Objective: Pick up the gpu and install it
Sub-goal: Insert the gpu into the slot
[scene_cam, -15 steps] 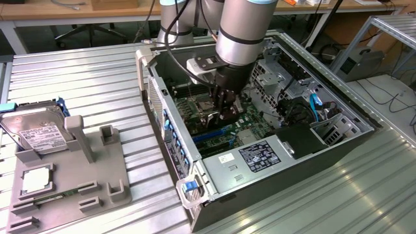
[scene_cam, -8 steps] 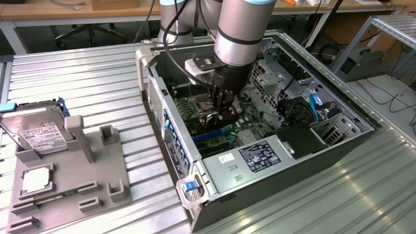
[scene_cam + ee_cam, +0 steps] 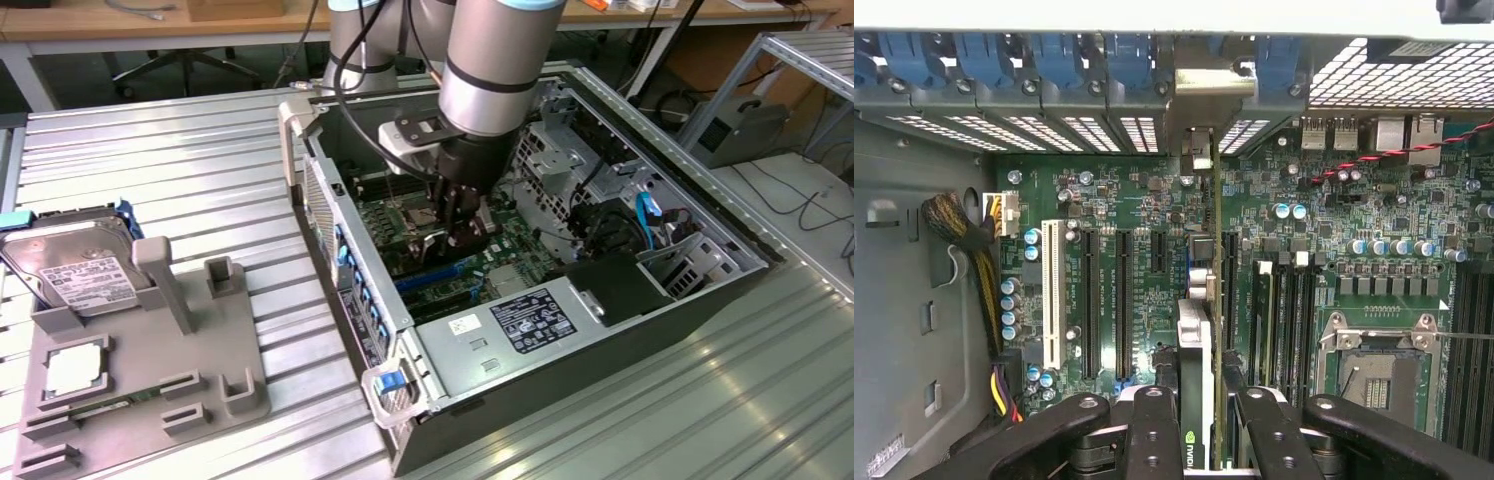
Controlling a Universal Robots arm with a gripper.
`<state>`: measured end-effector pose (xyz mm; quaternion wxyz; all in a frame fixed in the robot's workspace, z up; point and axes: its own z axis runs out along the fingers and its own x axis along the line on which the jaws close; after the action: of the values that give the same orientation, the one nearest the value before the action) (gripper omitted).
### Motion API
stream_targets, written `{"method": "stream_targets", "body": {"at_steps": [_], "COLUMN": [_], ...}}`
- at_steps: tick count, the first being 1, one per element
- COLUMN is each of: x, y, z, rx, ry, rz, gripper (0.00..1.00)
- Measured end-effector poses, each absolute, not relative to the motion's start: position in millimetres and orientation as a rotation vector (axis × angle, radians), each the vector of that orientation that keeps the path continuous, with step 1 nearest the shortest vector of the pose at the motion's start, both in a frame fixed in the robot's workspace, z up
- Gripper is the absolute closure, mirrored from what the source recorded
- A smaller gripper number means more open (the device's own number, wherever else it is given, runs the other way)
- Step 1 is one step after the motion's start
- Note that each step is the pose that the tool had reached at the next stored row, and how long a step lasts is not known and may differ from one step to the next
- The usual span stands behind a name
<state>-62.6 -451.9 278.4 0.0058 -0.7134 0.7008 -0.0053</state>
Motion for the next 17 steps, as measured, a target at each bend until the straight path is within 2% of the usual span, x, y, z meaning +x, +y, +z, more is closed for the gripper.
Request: {"method": "stream_targets", "body": {"at_steps": [17], "x": [-62.6], "y": [-451.9], "z": [276.6], "rx": [-2.232], "ry": [2.192], "rz": [-0.014], "gripper": [0.73]}}
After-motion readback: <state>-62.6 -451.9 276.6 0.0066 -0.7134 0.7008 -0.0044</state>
